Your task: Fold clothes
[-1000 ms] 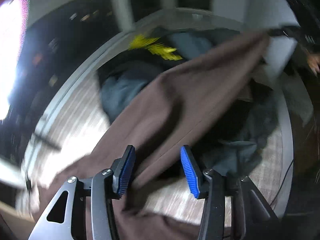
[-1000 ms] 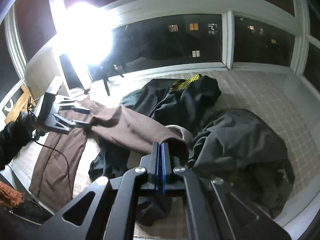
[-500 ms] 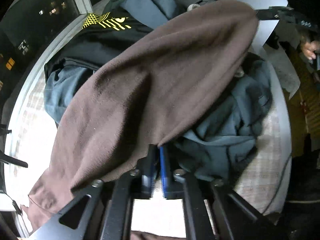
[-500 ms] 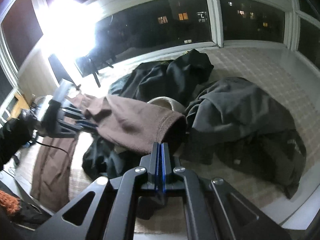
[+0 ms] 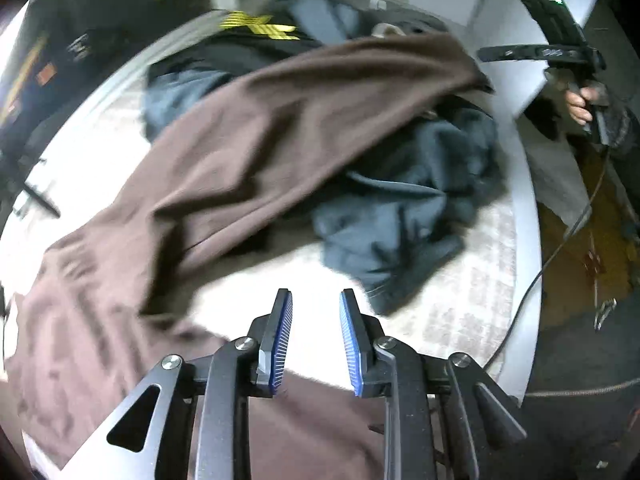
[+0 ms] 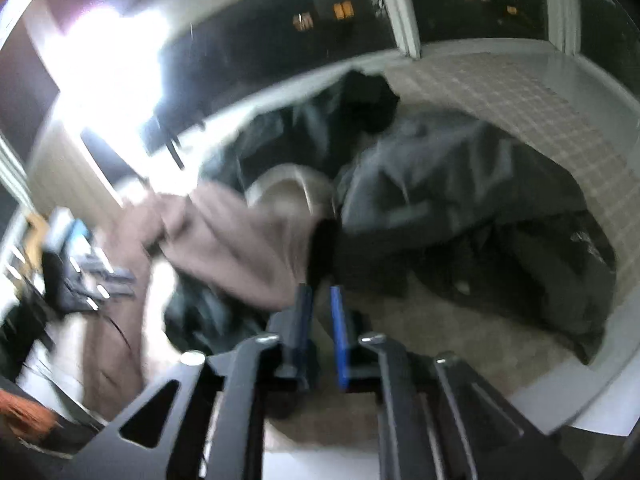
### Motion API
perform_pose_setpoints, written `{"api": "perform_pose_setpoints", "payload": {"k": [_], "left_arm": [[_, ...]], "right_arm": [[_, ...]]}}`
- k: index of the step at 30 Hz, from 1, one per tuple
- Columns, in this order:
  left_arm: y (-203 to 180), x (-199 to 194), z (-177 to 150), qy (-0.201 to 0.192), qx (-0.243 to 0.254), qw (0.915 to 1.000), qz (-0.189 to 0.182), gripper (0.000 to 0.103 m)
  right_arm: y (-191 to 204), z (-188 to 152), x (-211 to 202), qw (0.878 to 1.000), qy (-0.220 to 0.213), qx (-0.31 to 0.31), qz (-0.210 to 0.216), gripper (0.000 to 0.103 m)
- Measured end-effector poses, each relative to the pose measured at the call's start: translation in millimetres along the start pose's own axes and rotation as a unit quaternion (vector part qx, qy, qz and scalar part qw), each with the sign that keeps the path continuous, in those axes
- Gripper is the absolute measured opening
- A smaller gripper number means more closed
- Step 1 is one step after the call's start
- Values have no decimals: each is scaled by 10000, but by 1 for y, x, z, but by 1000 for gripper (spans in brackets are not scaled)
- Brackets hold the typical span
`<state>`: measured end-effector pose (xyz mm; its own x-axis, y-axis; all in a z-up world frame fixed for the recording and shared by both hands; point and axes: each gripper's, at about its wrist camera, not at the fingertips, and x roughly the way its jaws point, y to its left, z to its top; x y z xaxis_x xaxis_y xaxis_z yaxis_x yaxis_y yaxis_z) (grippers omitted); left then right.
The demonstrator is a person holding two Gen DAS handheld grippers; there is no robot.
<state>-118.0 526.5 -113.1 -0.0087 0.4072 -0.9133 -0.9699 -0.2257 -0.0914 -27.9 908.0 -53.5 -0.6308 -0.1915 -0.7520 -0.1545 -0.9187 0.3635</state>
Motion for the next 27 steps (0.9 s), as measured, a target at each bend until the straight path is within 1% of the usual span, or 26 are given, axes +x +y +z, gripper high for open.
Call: {"api": "perform_pose_setpoints", "payload": {"k": [1,2,5,6,10,13,14,17,21,23,24,25,26,27], "left_arm": [[-2,-1,0,-29,-8,10000,2,23],[-4,-1,0,-58,-15,10000,3,23],[-10,-4,1,-144,-38,9999,8,24],[-12,-4,1,-173,-46,9998,9,25],[-20,-6,6,-292,-28,9996,42,29],[-23,-6,18,-389,77,9991,115,29],[-24,-6,22,-422,112,9989,139,29],[-27,-6,35,-519,217,9982,212,30],[-31,-4,52,-647,356,9968,313,31],[-31,6,68,-681,427,9959,419,31],[-31,14,76,-664,484,9954,487,32],[-32,22,83,-644,536,9949,553,34],[-32,28,86,-596,557,9949,593,35],[-31,38,89,-498,547,9956,576,35]], "right_arm": [[-2,7,1,10000,-54,79,24,35],[-3,14,5,9999,-67,76,-24,38],[-5,30,22,9999,-33,20,-126,38],[-8,34,27,9999,3,84,-103,38],[-26,42,42,9974,175,549,430,39],[-30,40,44,9948,247,730,659,38],[-32,40,42,9936,250,809,744,38],[-36,36,27,9877,84,1053,1153,38],[-31,33,29,9868,231,1034,1225,37],[-21,32,42,9887,431,851,1159,36],[-16,32,50,9885,474,800,1194,36],[-11,31,57,9887,495,734,1210,25],[-4,30,61,9911,399,590,1126,7],[2,29,58,9944,186,423,952,5]]}}
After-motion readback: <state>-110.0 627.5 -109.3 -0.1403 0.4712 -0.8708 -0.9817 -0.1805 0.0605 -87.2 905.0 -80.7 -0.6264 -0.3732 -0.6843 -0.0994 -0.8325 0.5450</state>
